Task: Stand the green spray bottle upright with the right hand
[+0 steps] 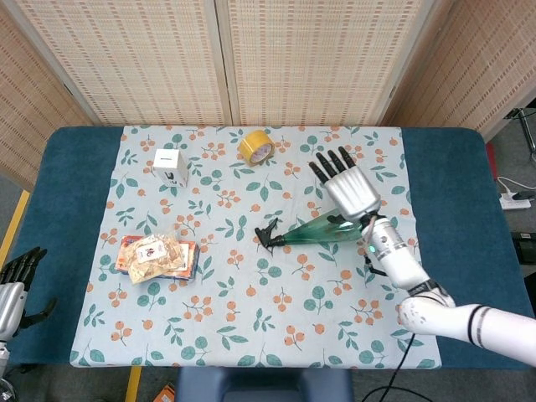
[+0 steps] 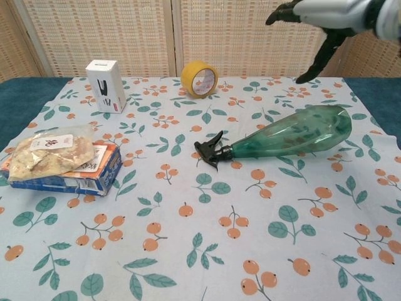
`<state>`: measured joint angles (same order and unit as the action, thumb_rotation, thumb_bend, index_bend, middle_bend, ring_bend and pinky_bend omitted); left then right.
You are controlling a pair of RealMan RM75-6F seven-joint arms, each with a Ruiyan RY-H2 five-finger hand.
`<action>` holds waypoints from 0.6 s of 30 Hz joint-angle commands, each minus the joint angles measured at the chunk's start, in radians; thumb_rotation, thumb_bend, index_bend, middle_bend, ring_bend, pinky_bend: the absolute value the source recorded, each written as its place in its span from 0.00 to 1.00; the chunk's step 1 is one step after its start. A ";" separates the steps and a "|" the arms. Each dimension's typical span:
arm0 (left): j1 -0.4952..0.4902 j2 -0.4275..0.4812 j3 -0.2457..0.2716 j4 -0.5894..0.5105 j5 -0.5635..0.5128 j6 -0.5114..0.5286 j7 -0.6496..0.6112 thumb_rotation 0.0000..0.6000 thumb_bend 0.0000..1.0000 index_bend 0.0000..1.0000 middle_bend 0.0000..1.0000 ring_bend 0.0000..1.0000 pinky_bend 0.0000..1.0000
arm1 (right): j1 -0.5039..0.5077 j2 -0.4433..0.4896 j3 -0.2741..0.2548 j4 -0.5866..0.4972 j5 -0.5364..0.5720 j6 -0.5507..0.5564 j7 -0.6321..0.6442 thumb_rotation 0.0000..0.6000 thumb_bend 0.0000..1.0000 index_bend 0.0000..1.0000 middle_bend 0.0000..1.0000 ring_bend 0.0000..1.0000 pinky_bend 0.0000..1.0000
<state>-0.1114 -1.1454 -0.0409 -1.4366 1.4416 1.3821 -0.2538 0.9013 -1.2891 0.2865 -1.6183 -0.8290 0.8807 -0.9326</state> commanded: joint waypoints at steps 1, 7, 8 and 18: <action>0.002 0.003 0.000 0.001 0.000 0.001 -0.007 1.00 0.30 0.00 0.00 0.00 0.04 | 0.202 -0.154 -0.069 -0.026 0.340 0.068 -0.234 1.00 0.00 0.00 0.00 0.00 0.00; -0.002 0.003 0.003 0.000 0.006 -0.005 -0.005 1.00 0.30 0.00 0.00 0.00 0.04 | 0.243 -0.208 -0.121 -0.057 0.464 0.153 -0.282 1.00 0.00 0.00 0.00 0.00 0.00; -0.002 0.004 0.003 -0.002 0.007 -0.005 -0.005 1.00 0.29 0.00 0.00 0.00 0.04 | 0.247 -0.211 -0.127 -0.061 0.473 0.161 -0.285 1.00 0.00 0.00 0.00 0.00 0.00; 0.005 0.006 -0.001 -0.016 0.000 0.008 -0.001 1.00 0.30 0.00 0.00 0.00 0.04 | 0.250 -0.264 -0.184 0.027 0.507 0.167 -0.247 1.00 0.00 0.02 0.02 0.00 0.00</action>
<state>-0.1069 -1.1394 -0.0421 -1.4521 1.4420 1.3896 -0.2544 1.1525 -1.5349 0.1246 -1.6232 -0.3030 1.0534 -1.1860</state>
